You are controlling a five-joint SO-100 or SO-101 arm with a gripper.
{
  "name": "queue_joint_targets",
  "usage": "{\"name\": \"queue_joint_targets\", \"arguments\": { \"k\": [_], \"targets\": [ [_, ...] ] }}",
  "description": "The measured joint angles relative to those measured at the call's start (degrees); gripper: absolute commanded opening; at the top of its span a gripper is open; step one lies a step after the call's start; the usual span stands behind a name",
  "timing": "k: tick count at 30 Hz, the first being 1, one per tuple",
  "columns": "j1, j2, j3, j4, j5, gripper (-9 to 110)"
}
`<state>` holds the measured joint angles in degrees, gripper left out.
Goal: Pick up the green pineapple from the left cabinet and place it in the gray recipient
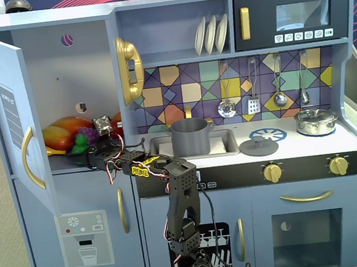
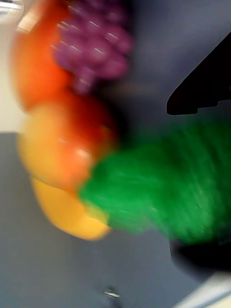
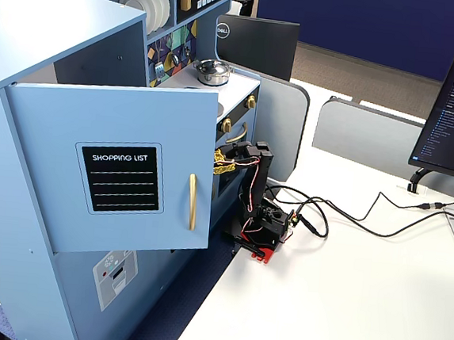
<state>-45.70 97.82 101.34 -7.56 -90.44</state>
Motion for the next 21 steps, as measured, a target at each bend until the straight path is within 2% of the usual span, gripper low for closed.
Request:
{"name": "queue_joint_targets", "arguments": {
  "k": [13, 21],
  "targets": [
    [-2.5, 1.1, -4.0, -0.3, 1.1, 0],
    [-5.8, 18.9, 0.5, -0.5, -1.8, 0]
  ]
}}
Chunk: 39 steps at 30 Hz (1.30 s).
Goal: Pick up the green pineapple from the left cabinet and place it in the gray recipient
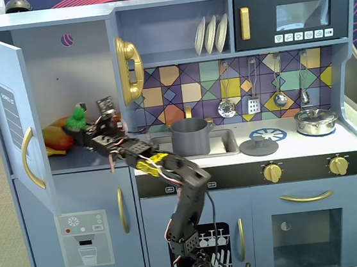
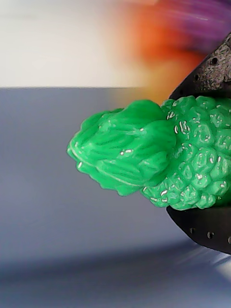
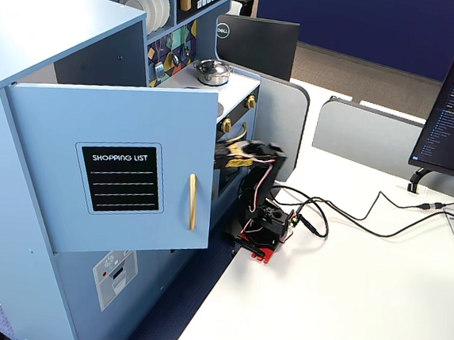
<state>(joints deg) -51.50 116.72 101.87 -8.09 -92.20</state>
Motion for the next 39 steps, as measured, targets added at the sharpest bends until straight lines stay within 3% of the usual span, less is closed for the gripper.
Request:
{"name": "queue_joint_targets", "arguments": {
  "k": [9, 19, 26, 31, 39],
  "targets": [
    [2.8, 25.9, 10.5, 3.8, -2.7, 0],
    [27.2, 41.0, 14.1, 6.3, 1.1, 0],
    [49.2, 32.9, 11.7, 9.6, 8.0, 0],
    [52.6, 21.5, 4.6, 19.1, 6.3, 0],
    [52.0, 6.0, -7.6, 33.0, -5.4, 0]
  ]
}}
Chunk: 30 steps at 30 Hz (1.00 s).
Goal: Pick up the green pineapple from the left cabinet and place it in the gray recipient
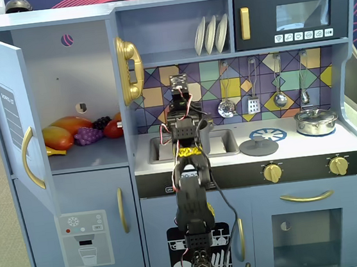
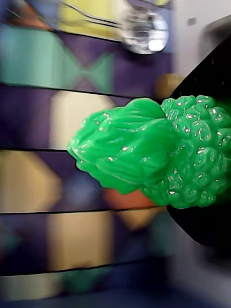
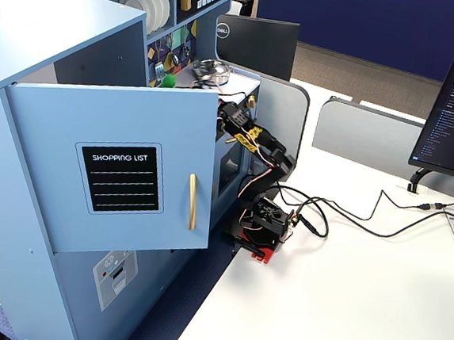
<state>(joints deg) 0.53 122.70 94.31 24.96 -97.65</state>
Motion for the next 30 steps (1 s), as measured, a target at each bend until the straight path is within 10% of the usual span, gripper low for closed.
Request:
{"name": "queue_joint_targets", "arguments": {
  "k": [9, 19, 30],
  "targets": [
    [1.5, -8.6, -6.1, 7.6, -2.7, 0],
    [2.4, -9.7, -7.7, 8.8, 2.5, 31],
    [2.7, -9.5, -10.5, 11.2, 3.0, 29]
  ]
}}
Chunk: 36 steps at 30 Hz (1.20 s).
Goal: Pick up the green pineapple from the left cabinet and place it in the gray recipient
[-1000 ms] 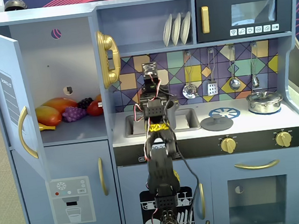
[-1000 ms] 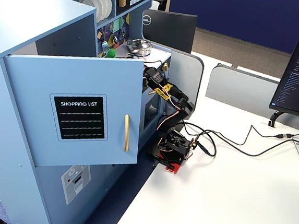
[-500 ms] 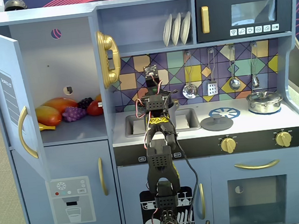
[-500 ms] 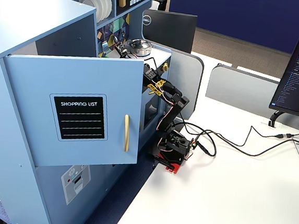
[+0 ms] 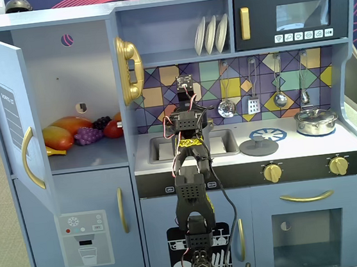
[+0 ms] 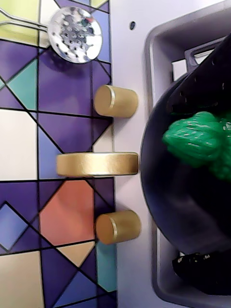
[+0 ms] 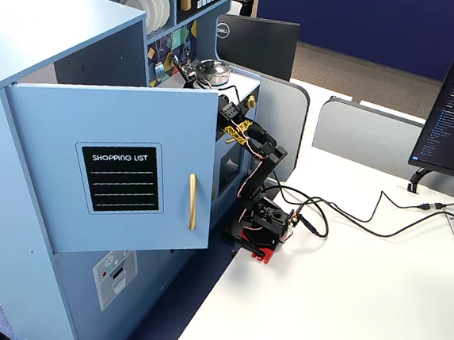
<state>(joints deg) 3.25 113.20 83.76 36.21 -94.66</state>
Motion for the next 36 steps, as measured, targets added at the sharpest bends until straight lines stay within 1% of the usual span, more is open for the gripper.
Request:
{"name": "queue_joint_targets", "arguments": {
  "k": [4, 8, 13, 16, 20, 22, 26, 27, 36],
  "targets": [
    [-0.3, 3.3, -3.3, 7.3, 0.0, 28],
    [-1.1, 13.3, -1.9, 18.0, 0.0, 26],
    [-1.1, 31.6, 11.9, 30.7, 2.1, 24],
    [-1.1, 43.2, 24.6, 34.4, 4.2, 23],
    [-1.1, 52.3, 41.7, 35.0, 7.4, 21],
    [-1.1, 54.0, 49.7, 34.6, 9.0, 19],
    [-1.8, 58.4, 64.4, 32.4, 10.1, 2],
    [-2.4, 59.8, 67.4, 32.0, 10.5, 0],
    [-3.4, 63.1, 85.5, 27.0, 11.7, 0]
  ]
}}
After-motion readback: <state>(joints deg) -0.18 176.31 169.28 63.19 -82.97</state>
